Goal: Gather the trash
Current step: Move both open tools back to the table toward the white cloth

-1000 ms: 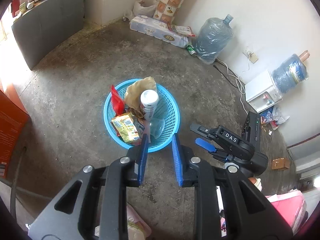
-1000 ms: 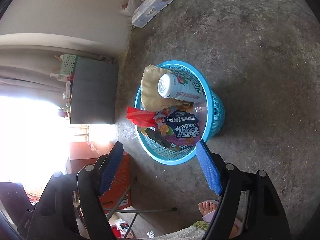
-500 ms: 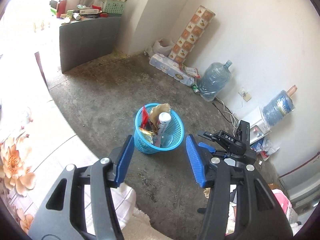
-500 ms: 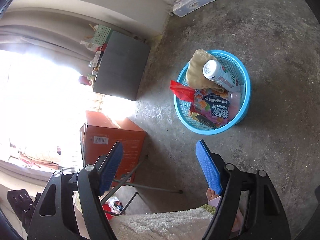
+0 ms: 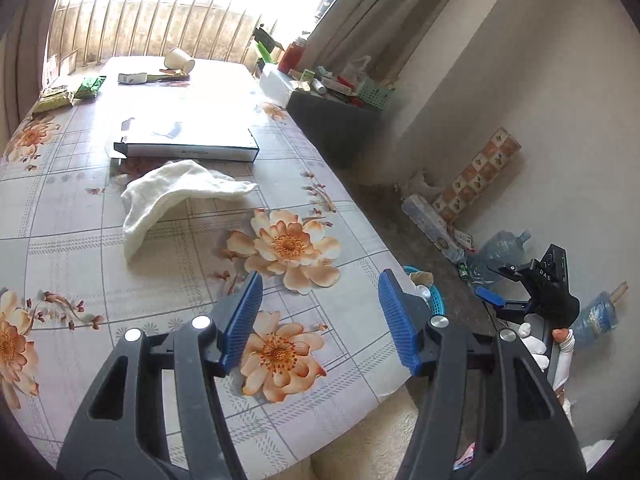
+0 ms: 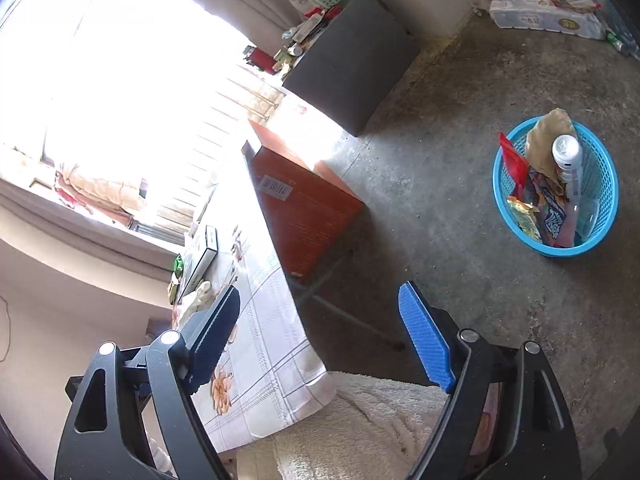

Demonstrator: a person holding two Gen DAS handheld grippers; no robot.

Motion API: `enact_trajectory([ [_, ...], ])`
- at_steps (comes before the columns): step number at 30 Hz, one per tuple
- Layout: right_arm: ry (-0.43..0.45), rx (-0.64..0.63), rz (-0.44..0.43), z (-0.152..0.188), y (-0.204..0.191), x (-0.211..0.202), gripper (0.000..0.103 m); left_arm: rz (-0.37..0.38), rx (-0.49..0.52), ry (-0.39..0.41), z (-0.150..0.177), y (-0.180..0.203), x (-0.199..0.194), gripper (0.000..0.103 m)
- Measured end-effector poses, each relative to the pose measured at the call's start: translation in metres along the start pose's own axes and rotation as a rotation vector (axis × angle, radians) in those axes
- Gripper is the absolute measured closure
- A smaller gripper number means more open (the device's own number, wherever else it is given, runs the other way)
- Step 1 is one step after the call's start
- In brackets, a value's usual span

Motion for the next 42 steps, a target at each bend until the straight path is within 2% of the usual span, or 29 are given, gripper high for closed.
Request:
enact_trajectory([
  [5, -0.103, -0.182, -0.033, 0.032, -0.085, 0.049, 0.021, -0.052, -0.051, 0.034, 0.014, -0.042, -0.022, 0.046],
  [12, -0.222, -0.533, -0.036, 0.091, -0.21, 0.135, 0.017, -0.103, -0.147, 0.072, 0.023, -0.095, -0.04, 0.045],
  [17, -0.247, -0.725, 0.014, 0.123, -0.263, 0.195, 0.016, -0.138, -0.21, 0.067, 0.034, -0.127, -0.048, 0.043],
  [21, -0.257, -0.835, 0.082, 0.139, -0.282, 0.239, 0.016, -0.169, -0.231, 0.057, 0.033, -0.144, -0.054, 0.042],
  [27, -0.27, -0.924, 0.159, 0.148, -0.288, 0.282, 0.017, -0.231, -0.18, 0.077, -0.002, -0.158, -0.064, 0.04],
  [31, -0.276, -0.93, 0.194, 0.147, -0.279, 0.296, 0.025, -0.256, -0.156, 0.055, -0.012, -0.159, -0.053, 0.04],
  [36, -0.277, -0.944, 0.236, 0.149, -0.264, 0.308, 0.035, -0.309, -0.152, -0.006, -0.007, -0.156, -0.031, 0.04],
  [42, -0.247, -0.991, 0.272, 0.152, -0.262, 0.311, 0.043, -0.416, -0.113, -0.043, 0.003, -0.15, -0.023, 0.04],
])
Point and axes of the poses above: each gripper's, at about its wrist camera, not at the fingertips, and x roughly the way its jaws point, y to its right, z to its underside, the point moved 5 cm from there along x, roughly the way its jaws point, and after that the axes turned 7 degrees about x, right-handed, at the moved point
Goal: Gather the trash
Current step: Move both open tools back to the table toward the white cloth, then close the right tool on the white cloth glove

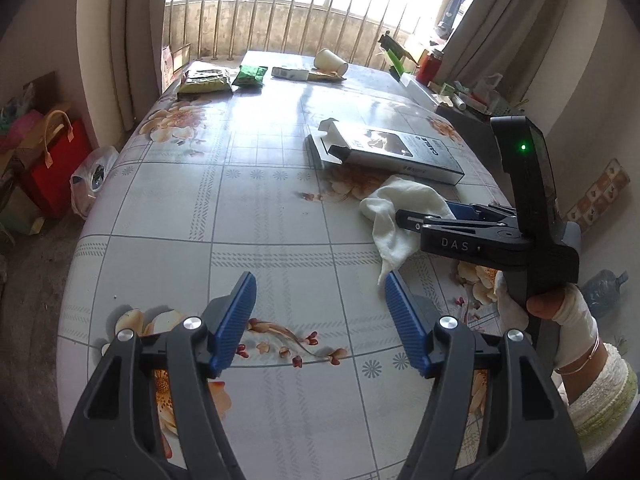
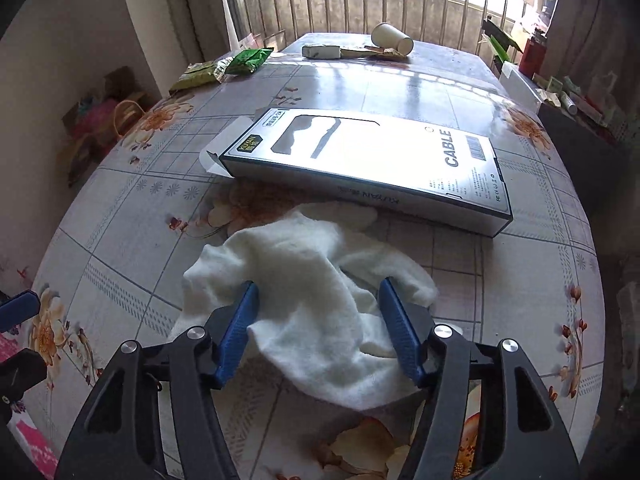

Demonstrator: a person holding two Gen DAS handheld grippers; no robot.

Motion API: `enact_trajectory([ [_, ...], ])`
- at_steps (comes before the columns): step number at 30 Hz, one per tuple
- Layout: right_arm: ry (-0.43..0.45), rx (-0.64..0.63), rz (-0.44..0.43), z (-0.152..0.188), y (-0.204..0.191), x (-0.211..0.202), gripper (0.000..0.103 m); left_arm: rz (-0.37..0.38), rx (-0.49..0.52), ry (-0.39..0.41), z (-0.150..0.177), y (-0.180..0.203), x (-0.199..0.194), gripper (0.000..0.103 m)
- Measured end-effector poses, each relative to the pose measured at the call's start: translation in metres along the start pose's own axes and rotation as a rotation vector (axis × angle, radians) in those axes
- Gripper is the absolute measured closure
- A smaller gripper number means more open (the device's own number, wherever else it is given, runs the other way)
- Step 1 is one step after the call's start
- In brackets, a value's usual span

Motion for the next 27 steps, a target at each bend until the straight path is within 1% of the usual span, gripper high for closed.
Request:
enact_trajectory([
  [7, 0.006, -0.006, 0.019, 0.0, 0.003, -0.001, 0.051, -0.056, -0.023, -0.025, 0.008, -0.009, 0.003, 0.04],
  [14, -0.002, 0.025, 0.02, 0.002, 0.01, -0.004, 0.065, -0.11, -0.011, -0.01, 0.013, -0.014, -0.003, 0.04],
  [17, -0.005, 0.035, 0.017, 0.003, 0.013, -0.006, 0.068, -0.12, -0.003, -0.005, 0.013, -0.014, -0.005, 0.04],
  [22, -0.009, 0.042, 0.013, 0.008, 0.017, -0.009, 0.071, -0.133, 0.01, 0.006, 0.01, -0.014, -0.008, 0.04],
  [27, -0.007, 0.047, 0.014, 0.014, 0.023, -0.013, 0.072, -0.142, 0.02, 0.011, 0.01, -0.012, -0.01, 0.04],
])
Point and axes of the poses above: each gripper's, at about its wrist camera, not at the fingertips, and x roughly the way its jaws point, y to its right, z to its underside, the point moved 5 cm from there along x, roughly the way its jaws point, and after that the axes turned 7 degrees about x, right-handed, at the moved point
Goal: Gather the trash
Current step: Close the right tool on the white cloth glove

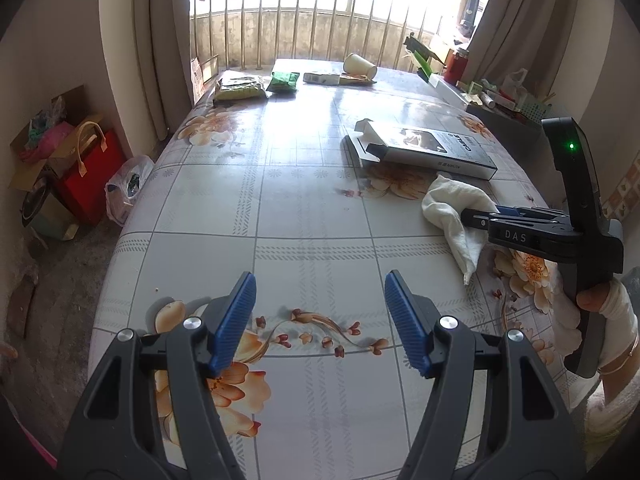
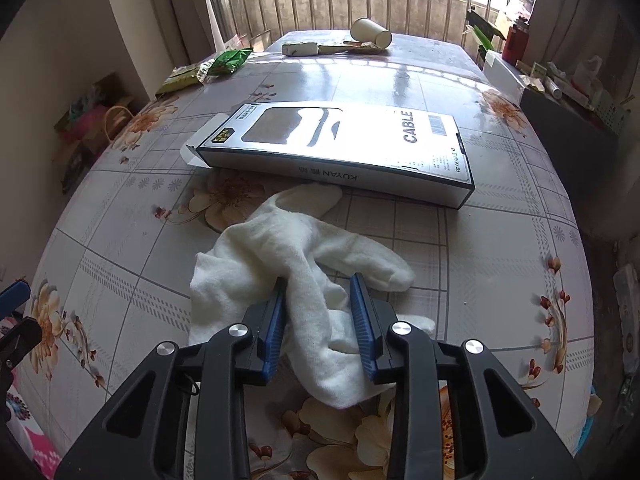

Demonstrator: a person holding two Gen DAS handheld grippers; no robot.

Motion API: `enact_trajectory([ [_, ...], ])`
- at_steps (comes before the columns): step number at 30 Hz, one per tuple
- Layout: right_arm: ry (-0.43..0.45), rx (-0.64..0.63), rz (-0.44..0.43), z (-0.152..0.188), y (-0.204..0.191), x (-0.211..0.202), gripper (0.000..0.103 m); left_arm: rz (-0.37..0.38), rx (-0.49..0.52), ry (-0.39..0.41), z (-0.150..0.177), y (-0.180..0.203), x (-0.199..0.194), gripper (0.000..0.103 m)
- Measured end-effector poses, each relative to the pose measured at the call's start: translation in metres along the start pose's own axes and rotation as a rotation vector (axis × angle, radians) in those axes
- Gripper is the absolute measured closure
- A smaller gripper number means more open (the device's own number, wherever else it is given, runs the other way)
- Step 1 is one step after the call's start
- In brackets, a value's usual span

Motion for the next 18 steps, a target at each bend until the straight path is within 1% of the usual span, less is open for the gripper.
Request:
enact_trajectory([
  [5, 0.003, 0.024, 0.001, 0.009, 0.011, -0.007, 0.072, 0.002, 0.007, -0.006, 0.002, 0.003, 0.0, 0.04],
  [9, 0.005, 0.065, 0.006, 0.022, 0.028, -0.017, 0.072, 0.002, 0.005, -0.012, 0.002, 0.004, 0.002, 0.04],
  [14, 0.013, 0.166, 0.001, 0.045, 0.059, -0.036, 0.072, 0.006, 0.01, -0.022, 0.003, 0.006, 0.004, 0.04],
  [18, 0.015, 0.253, -0.031, 0.063, 0.081, -0.05, 0.072, 0.016, 0.027, -0.024, -0.002, 0.014, 0.006, 0.04],
])
Point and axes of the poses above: each gripper's, at about its wrist camera, not at the fingertips, and x roughly the way its jaws point, y to its right, z to its underside, the point moved 5 cm from there along x, roughly the way its jaws point, and after that the axes turned 7 degrees about x, right-handed, at the moved point
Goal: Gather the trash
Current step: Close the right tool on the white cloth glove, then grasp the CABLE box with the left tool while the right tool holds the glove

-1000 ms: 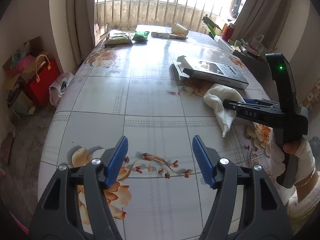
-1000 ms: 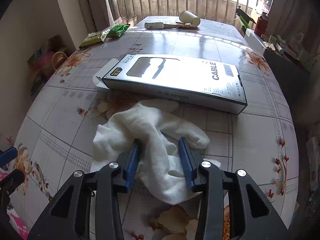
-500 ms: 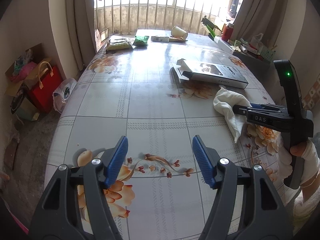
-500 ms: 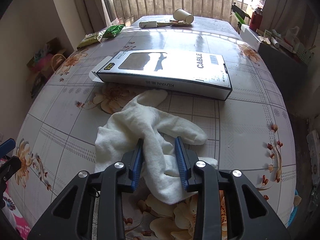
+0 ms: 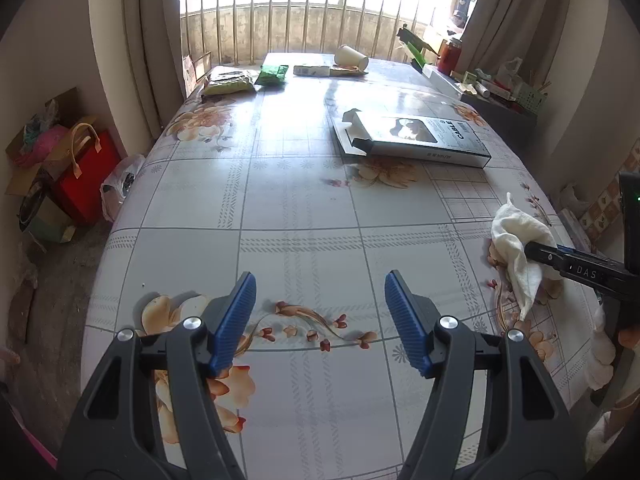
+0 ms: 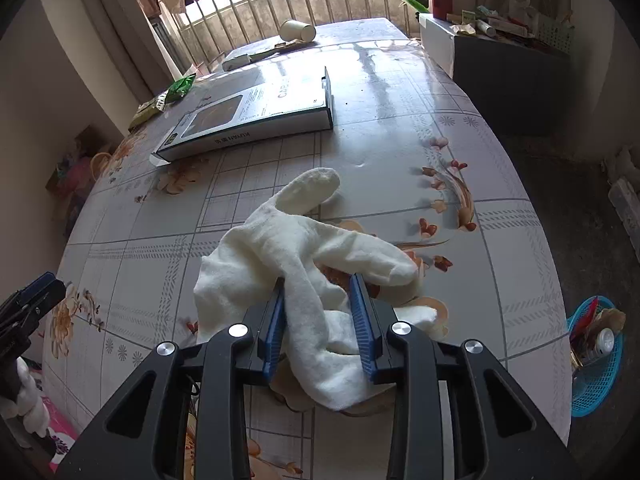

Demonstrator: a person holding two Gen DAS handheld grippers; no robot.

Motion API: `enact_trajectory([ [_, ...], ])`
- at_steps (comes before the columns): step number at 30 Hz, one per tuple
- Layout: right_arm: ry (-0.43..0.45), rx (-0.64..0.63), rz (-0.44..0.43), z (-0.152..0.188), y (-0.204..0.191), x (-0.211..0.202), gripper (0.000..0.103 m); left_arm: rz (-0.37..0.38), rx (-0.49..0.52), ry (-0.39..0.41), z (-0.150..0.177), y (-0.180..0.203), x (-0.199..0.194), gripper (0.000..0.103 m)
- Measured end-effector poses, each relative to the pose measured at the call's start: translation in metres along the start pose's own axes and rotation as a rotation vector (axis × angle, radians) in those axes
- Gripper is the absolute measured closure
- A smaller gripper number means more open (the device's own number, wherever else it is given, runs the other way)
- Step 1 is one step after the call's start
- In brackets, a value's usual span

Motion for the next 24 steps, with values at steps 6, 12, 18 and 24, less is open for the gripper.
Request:
enact_trajectory([
  [6, -0.023, 0.133, -0.174, 0.009, 0.018, -0.01, 0.05, 0.088, 0.026, 0.005, -0.036, 0.023, 0.005, 0.04],
  [12, -0.015, 0.13, -0.203, 0.012, 0.014, -0.009, 0.041, 0.146, 0.104, 0.057, -0.115, 0.056, 0.04, 0.031],
  [18, -0.003, 0.123, -0.224, 0.016, 0.014, -0.012, 0.037, 0.144, 0.131, 0.037, -0.196, 0.091, 0.117, 0.029],
  [24, -0.008, 0.138, -0.261, 0.018, 0.019, -0.015, 0.037, 0.149, 0.044, -0.046, -0.232, 0.109, 0.188, 0.029],
])
Point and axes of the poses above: each gripper's, at about its wrist camera, not at the fingertips, and x roughly the way its jaws point, y to its right, z to its underside, the point moved 5 cm from there along x, roughly the way its jaws point, and after that the axes turned 7 degrees about x, right-handed, at the moved point
